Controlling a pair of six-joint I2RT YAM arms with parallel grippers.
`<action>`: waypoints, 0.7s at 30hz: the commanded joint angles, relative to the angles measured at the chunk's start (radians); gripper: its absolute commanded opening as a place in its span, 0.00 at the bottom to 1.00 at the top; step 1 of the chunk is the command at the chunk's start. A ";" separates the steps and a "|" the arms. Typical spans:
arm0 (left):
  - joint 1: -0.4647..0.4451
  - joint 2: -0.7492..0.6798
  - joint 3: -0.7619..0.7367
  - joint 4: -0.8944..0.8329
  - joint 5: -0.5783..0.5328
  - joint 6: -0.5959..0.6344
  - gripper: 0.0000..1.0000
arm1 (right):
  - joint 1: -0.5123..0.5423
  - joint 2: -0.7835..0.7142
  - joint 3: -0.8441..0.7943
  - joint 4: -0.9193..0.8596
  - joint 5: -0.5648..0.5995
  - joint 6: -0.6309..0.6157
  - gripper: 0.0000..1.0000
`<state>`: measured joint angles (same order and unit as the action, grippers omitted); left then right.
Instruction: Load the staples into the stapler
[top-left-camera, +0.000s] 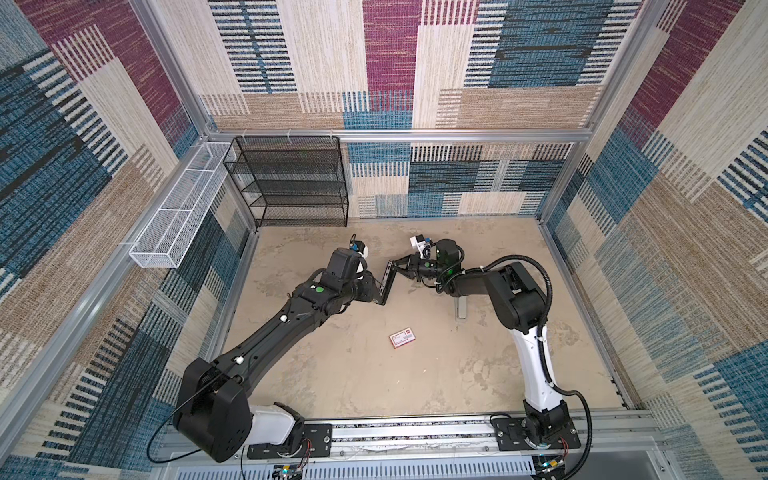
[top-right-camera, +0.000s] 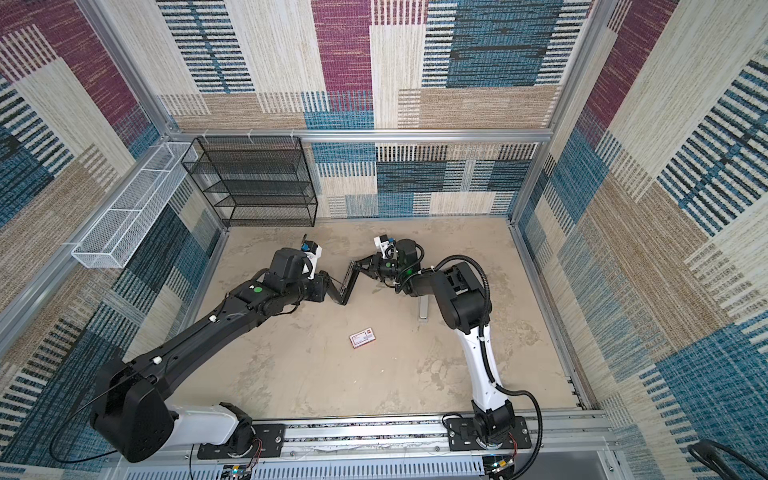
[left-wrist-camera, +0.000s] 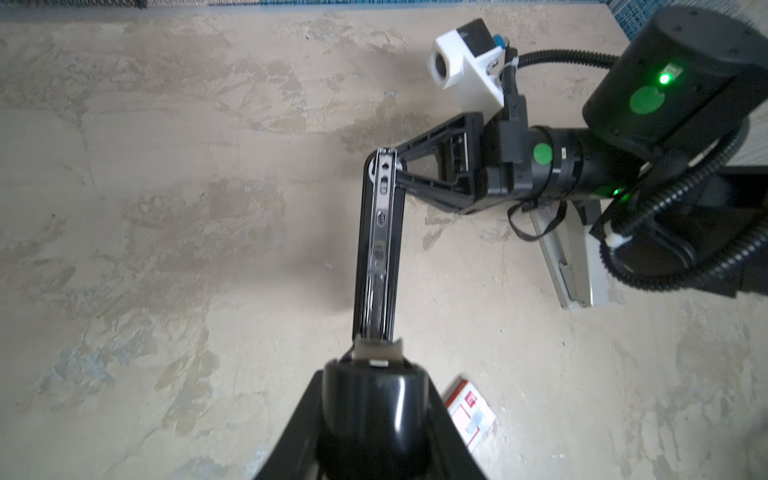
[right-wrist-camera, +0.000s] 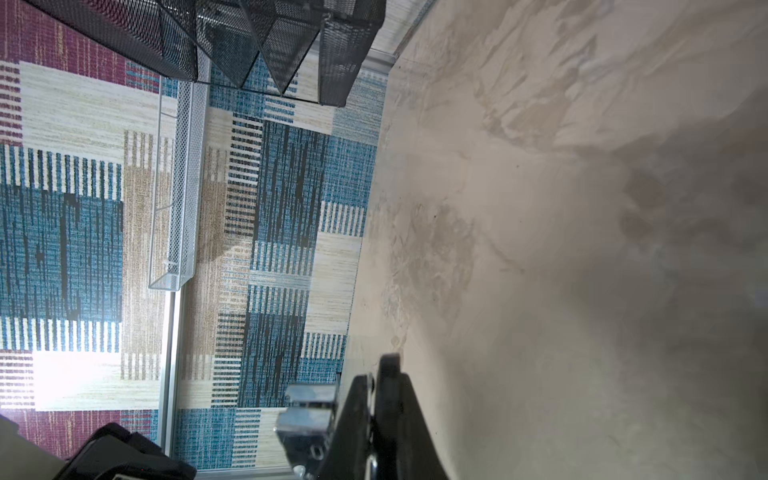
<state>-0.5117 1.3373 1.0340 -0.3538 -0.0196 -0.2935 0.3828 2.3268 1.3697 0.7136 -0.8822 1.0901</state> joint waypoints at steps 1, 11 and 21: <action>0.002 -0.060 -0.075 -0.020 -0.084 -0.027 0.00 | -0.025 0.018 0.019 0.033 0.105 0.013 0.00; -0.001 -0.127 -0.275 0.020 -0.097 -0.123 0.00 | -0.059 0.066 0.077 0.014 0.106 0.014 0.00; -0.019 -0.190 -0.471 0.147 -0.117 -0.188 0.00 | -0.077 0.131 0.131 0.009 0.086 0.029 0.00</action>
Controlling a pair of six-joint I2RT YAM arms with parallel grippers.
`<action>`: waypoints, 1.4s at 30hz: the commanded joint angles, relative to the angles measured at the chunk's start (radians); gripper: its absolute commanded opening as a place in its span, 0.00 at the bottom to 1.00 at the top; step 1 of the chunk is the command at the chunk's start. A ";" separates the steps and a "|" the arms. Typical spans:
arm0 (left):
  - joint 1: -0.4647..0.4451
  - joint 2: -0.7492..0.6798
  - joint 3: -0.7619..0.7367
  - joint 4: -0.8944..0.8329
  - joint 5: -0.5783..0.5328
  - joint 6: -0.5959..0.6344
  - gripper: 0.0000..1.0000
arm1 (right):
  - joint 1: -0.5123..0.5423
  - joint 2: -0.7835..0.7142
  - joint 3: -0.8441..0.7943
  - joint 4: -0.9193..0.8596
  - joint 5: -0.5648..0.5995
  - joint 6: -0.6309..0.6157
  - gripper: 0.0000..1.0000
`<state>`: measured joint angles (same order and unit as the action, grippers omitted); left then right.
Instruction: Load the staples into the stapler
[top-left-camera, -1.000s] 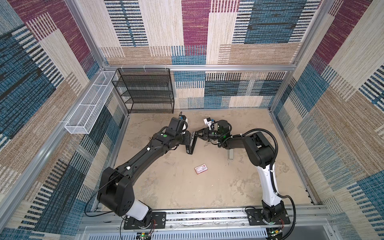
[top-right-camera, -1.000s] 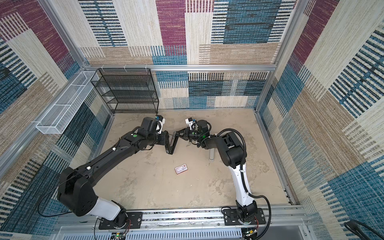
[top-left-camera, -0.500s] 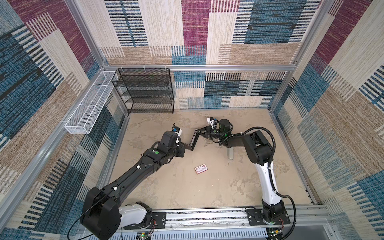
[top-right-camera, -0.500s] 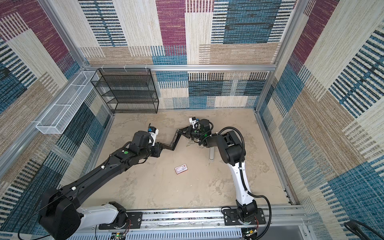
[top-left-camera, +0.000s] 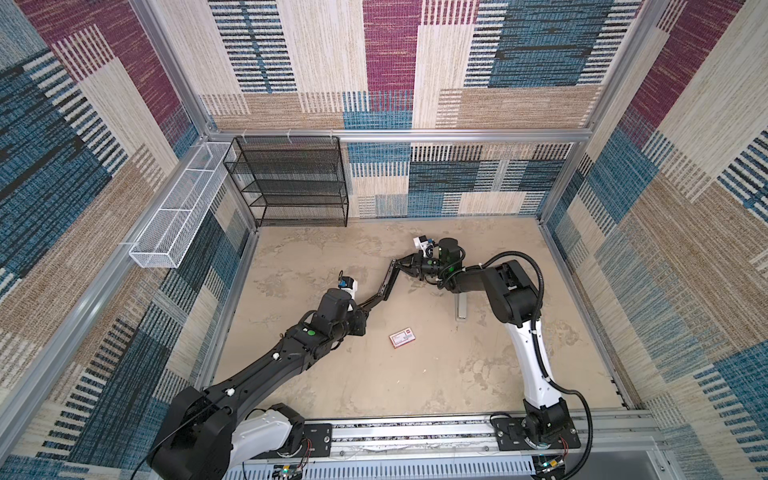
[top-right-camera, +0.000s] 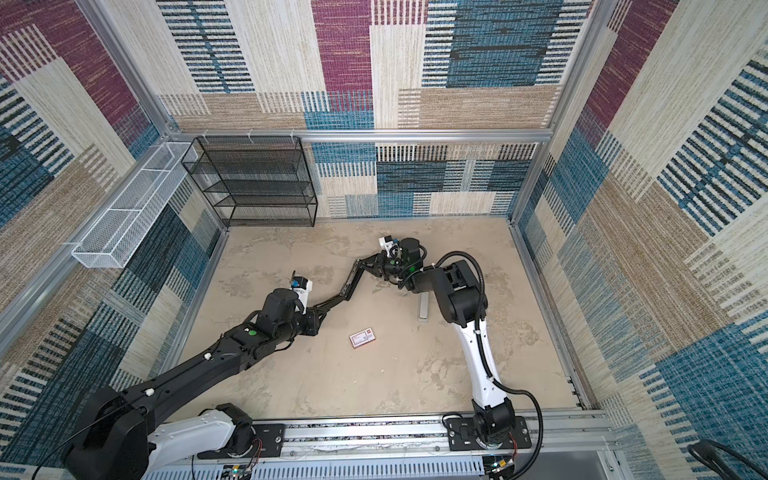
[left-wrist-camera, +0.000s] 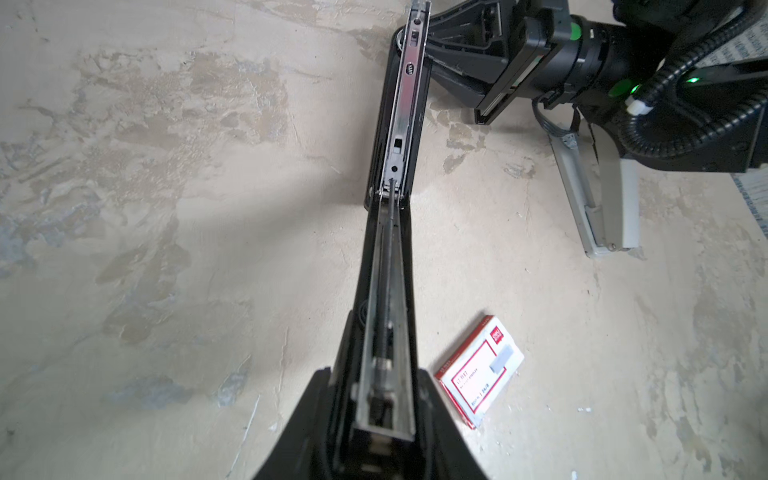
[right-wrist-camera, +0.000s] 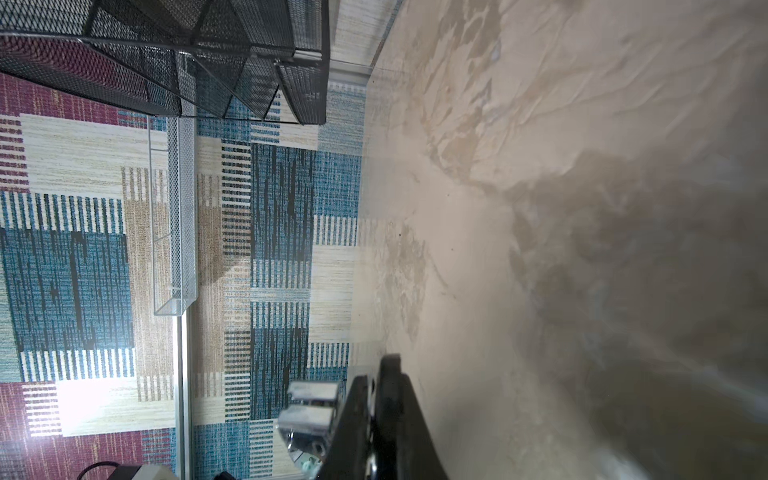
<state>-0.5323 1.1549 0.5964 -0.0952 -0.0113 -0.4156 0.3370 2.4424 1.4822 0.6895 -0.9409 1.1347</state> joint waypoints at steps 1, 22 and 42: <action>0.002 -0.006 -0.045 -0.100 -0.125 -0.067 0.00 | -0.031 0.021 0.023 0.037 0.143 -0.014 0.00; -0.038 0.078 -0.109 -0.023 -0.162 -0.082 0.00 | -0.033 0.046 0.144 -0.289 0.245 -0.187 0.40; -0.043 0.132 -0.038 -0.074 -0.127 -0.129 0.63 | -0.030 -0.169 0.073 -0.349 0.221 -0.317 0.49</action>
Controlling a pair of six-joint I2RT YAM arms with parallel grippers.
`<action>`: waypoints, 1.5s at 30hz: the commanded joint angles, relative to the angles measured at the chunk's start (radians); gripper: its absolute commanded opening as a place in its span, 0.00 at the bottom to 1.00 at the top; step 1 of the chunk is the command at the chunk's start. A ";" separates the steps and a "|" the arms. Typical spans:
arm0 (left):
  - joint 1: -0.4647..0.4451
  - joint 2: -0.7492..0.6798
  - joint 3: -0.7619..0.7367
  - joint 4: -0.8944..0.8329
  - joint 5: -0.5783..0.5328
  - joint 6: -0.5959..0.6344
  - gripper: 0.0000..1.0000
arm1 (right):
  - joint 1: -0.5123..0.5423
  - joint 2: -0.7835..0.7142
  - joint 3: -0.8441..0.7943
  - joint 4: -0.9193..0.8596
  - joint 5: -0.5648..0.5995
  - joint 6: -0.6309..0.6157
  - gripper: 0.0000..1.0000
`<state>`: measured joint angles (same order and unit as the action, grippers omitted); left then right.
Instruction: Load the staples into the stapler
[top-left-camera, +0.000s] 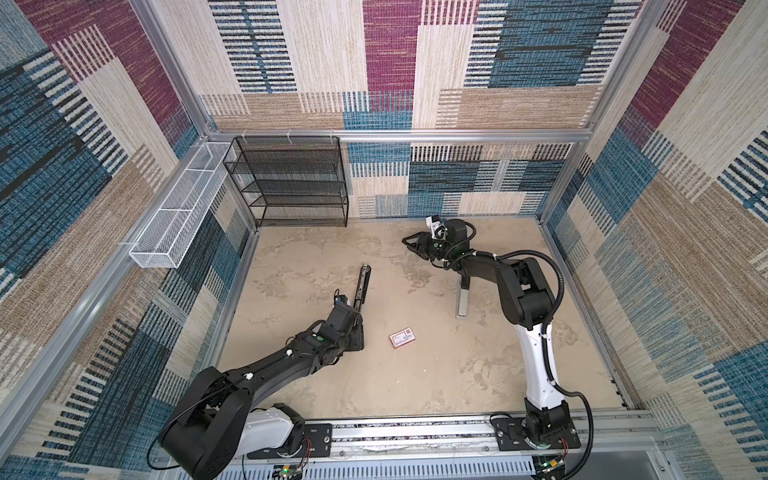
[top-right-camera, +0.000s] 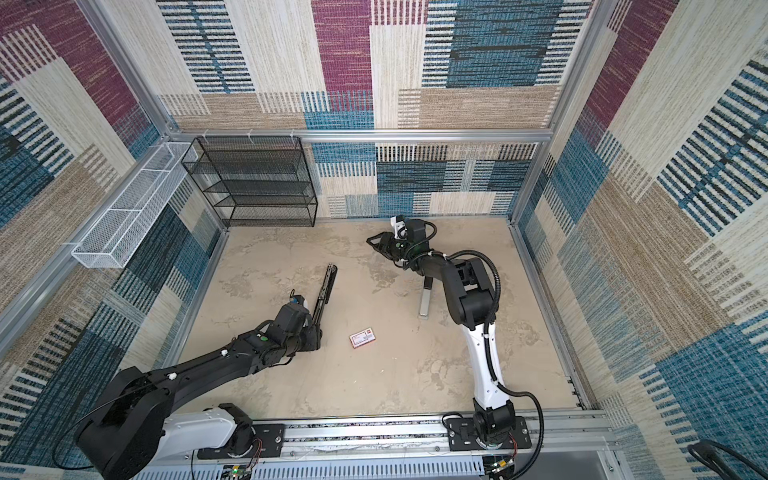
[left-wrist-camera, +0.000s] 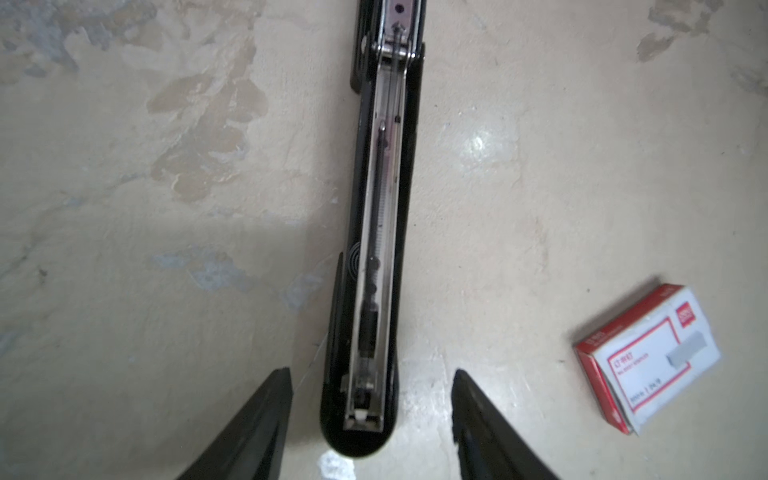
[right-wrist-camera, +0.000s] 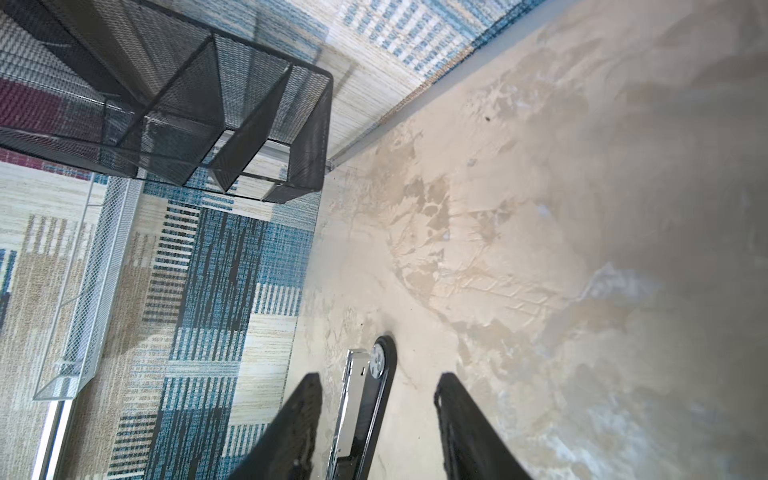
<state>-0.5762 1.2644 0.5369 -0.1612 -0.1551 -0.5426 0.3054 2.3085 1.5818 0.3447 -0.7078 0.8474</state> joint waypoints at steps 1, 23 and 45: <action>0.001 0.040 0.032 -0.007 0.032 -0.002 0.63 | 0.002 -0.053 -0.042 -0.004 -0.013 -0.034 0.49; -0.046 0.473 0.449 0.117 0.371 -0.036 0.57 | -0.005 -0.655 -0.637 -0.101 0.138 -0.234 0.50; 0.166 0.726 1.117 -0.576 0.168 0.378 0.75 | -0.011 -1.033 -0.925 -0.208 0.251 -0.381 0.81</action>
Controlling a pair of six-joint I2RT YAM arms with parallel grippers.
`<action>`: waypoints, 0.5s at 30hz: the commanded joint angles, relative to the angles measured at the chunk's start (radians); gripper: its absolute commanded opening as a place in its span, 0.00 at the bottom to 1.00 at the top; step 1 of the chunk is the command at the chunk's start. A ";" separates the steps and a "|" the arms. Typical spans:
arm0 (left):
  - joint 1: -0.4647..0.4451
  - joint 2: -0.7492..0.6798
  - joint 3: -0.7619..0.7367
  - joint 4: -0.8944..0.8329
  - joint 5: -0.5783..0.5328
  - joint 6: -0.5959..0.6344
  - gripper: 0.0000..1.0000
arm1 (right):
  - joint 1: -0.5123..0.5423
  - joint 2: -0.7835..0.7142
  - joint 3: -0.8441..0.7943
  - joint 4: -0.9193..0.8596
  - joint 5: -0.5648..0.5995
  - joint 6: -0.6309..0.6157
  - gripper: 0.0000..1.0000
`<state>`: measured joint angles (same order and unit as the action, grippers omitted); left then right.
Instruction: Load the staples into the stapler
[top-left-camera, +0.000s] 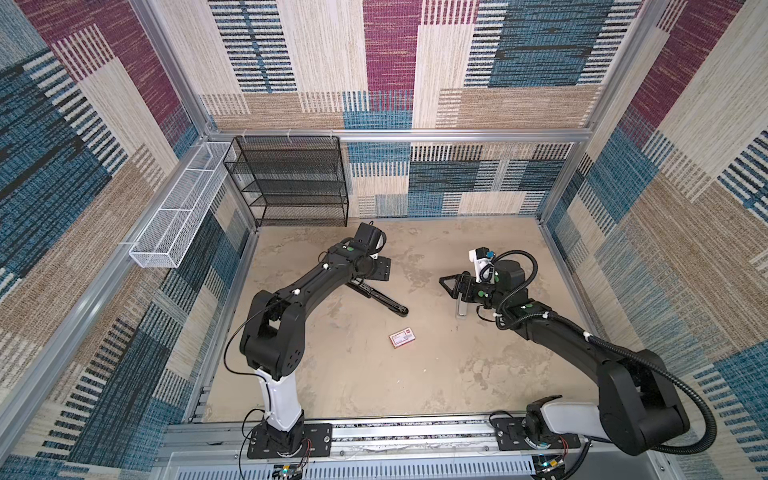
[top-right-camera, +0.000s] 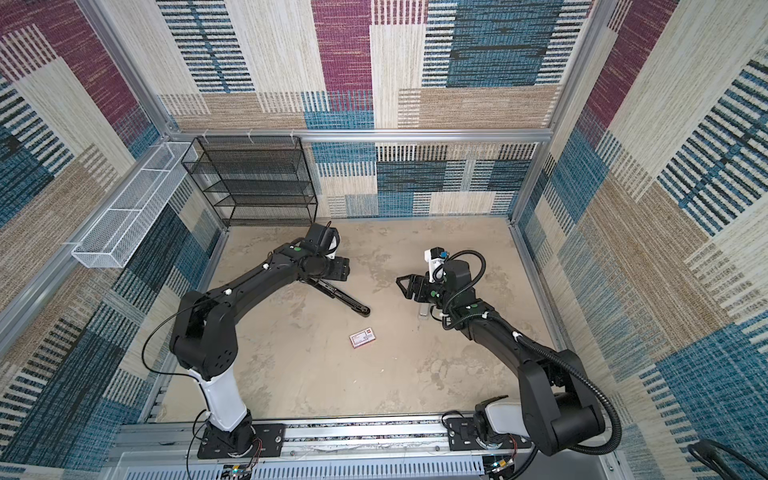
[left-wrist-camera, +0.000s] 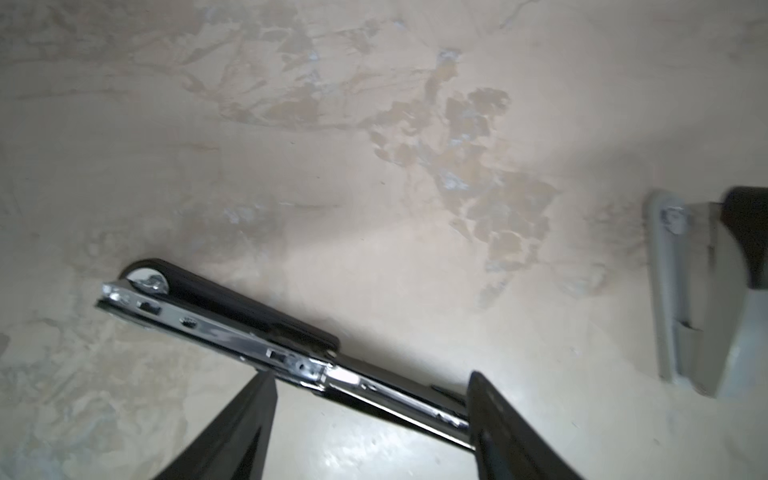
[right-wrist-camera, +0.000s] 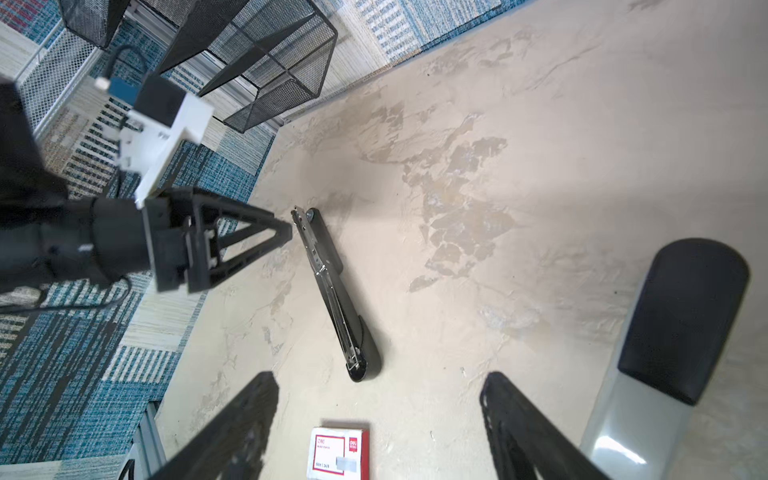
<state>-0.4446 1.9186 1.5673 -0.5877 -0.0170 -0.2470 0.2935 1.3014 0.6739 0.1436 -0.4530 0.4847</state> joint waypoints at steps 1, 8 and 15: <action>0.044 0.101 0.118 -0.166 0.037 0.089 0.75 | 0.001 -0.035 -0.022 -0.012 0.001 -0.020 0.81; 0.085 0.268 0.304 -0.253 0.130 0.125 0.75 | 0.001 -0.059 -0.049 -0.008 -0.002 -0.013 0.81; 0.121 0.313 0.320 -0.324 0.137 0.128 0.75 | 0.001 -0.057 -0.048 0.005 -0.010 -0.006 0.81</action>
<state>-0.3355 2.2364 1.9045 -0.8494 0.1001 -0.1432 0.2935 1.2472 0.6273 0.1169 -0.4530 0.4744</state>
